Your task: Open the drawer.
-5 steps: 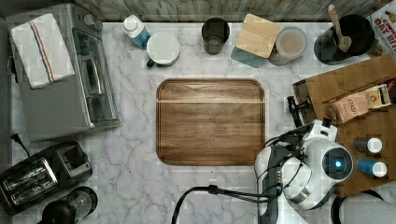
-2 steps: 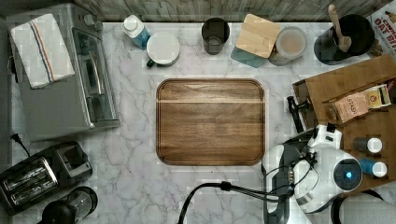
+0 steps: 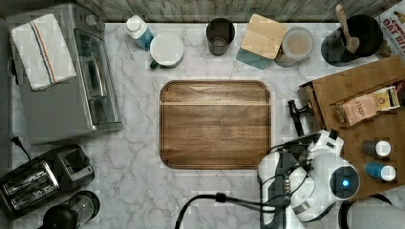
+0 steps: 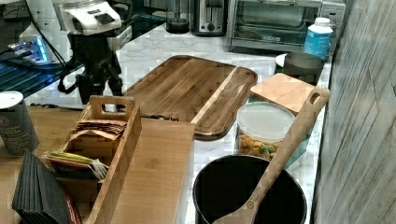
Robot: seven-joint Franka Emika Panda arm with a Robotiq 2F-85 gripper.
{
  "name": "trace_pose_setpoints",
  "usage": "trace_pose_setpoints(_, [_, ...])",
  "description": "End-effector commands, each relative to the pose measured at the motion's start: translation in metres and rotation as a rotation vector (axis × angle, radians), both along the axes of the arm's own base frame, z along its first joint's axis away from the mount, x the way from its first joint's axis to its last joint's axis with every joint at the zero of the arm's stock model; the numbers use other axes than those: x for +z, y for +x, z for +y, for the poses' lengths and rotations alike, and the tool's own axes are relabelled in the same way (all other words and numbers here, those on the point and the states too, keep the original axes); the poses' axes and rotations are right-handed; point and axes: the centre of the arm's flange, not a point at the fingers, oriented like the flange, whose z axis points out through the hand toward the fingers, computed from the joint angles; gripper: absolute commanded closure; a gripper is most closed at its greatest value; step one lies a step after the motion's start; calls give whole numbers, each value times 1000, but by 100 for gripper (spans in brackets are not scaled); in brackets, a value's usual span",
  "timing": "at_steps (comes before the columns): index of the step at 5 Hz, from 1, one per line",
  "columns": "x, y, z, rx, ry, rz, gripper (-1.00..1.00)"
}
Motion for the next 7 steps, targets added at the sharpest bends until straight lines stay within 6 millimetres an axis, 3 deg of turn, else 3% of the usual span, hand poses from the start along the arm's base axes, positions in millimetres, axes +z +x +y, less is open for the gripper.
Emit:
trace_pose_setpoints(1, [-11, -29, 202, 222, 127, 94, -100])
trace_pose_setpoints(4, [11, -32, 234, 197, 112, 131, -100])
trace_pose_setpoints(5, [22, -30, 254, 145, 70, 91, -100])
trace_pose_setpoints(7, [22, -30, 254, 145, 70, 91, -100])
